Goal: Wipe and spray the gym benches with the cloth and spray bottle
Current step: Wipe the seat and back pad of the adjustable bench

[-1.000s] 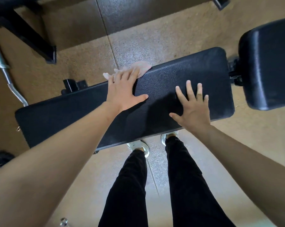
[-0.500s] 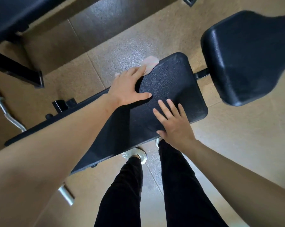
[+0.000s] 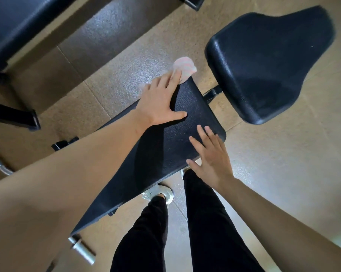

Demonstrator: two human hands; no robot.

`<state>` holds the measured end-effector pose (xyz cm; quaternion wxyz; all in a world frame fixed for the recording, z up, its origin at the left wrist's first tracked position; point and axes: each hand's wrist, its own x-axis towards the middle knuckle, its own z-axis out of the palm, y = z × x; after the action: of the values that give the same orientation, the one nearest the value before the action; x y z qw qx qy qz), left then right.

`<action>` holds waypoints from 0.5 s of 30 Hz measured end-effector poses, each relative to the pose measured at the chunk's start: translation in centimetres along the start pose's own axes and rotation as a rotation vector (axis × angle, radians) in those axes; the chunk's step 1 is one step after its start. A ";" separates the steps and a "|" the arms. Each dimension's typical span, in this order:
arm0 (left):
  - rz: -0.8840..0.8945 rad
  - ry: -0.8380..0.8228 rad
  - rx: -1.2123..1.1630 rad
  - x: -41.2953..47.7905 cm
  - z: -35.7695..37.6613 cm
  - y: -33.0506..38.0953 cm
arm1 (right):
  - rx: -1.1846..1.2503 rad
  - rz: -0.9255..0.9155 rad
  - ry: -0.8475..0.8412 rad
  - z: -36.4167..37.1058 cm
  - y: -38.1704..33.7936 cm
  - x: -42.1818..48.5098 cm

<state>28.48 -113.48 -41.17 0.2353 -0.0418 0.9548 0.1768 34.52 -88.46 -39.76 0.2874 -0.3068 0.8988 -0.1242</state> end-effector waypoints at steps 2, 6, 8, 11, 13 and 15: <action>0.031 0.000 0.050 0.8 0.0 0.9 | 0.100 -0.007 0.016 -0.7 0.7 0.2; 0.138 -0.003 0.148 1.7 0.1 2.7 | 0.285 0.060 0.077 -2.7 2.5 0.8; 0.175 -0.003 0.178 1.6 0.4 3.5 | 0.303 0.126 0.154 -3.7 3.3 1.5; 0.263 0.018 0.231 0.6 1.4 4.0 | 0.371 0.198 0.261 -5.0 4.5 2.7; 0.331 0.008 0.290 -0.3 2.0 4.2 | 0.418 0.209 0.301 -5.9 5.3 3.7; 0.357 0.026 0.305 -1.5 2.4 4.6 | 0.439 0.171 0.327 -6.7 5.4 5.1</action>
<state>30.09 -108.34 -41.04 0.1917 0.1616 0.9656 0.0687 24.73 -87.10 -38.79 0.2074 -0.1361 0.9076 -0.3388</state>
